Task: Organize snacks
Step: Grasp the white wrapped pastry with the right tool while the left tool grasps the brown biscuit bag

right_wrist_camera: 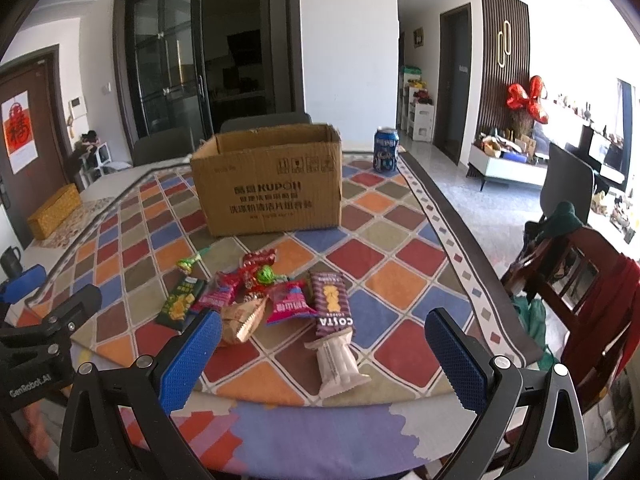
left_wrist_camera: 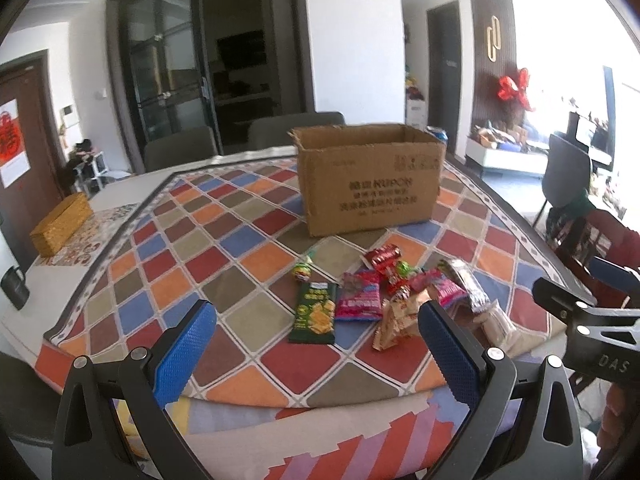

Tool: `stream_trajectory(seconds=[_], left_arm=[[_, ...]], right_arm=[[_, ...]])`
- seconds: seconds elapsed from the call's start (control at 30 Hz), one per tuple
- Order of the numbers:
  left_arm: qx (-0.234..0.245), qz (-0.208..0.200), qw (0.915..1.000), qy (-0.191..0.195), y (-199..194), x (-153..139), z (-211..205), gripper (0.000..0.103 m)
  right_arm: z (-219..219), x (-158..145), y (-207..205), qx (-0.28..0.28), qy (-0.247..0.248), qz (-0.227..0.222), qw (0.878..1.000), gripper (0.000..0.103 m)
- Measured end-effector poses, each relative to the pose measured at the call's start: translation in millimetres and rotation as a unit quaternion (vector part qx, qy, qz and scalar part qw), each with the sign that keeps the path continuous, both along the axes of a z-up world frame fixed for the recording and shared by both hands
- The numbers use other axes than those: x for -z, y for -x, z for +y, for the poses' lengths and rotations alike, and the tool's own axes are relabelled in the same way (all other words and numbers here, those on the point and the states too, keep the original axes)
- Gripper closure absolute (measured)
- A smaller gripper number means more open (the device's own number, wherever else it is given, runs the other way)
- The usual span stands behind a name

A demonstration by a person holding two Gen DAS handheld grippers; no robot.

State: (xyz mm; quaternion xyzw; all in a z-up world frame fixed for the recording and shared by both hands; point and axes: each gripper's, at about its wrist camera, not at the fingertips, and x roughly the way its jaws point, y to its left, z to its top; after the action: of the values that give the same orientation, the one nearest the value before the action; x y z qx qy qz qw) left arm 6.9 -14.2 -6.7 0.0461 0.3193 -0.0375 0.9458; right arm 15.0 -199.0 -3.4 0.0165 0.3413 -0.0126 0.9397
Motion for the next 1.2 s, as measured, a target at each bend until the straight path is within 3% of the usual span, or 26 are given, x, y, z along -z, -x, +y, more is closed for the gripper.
stream_trajectory(seconds=[0.2,0.67,1.0,1.2], left_arm=[[0.057,0.063,0.9963,0.006,-24.6,23.2,-13.3,0.013],[0.154,0.166,0.9741,-0.007,-61.6,76.7,-51.2,0.021],[0.181,0.180,0.9660,-0.041,-81.3,97.5,-70.1,0.021],[0.191,0.183,0.9636,-0.040,-91.0,104.6,-79.2,0.022]], right_arm=[[-7.4,19.0,-17.3,0.001,-0.008,0.052,0.999,0.001],[-15.8,72.1,-50.6,-0.022,-0.031,0.166,0.985,0.016],[-19.0,94.2,-63.4,-0.030,-0.036,0.202,0.978,0.025],[-25.4,101.9,-68.5,-0.024,-0.040,0.214,0.976,0.030]])
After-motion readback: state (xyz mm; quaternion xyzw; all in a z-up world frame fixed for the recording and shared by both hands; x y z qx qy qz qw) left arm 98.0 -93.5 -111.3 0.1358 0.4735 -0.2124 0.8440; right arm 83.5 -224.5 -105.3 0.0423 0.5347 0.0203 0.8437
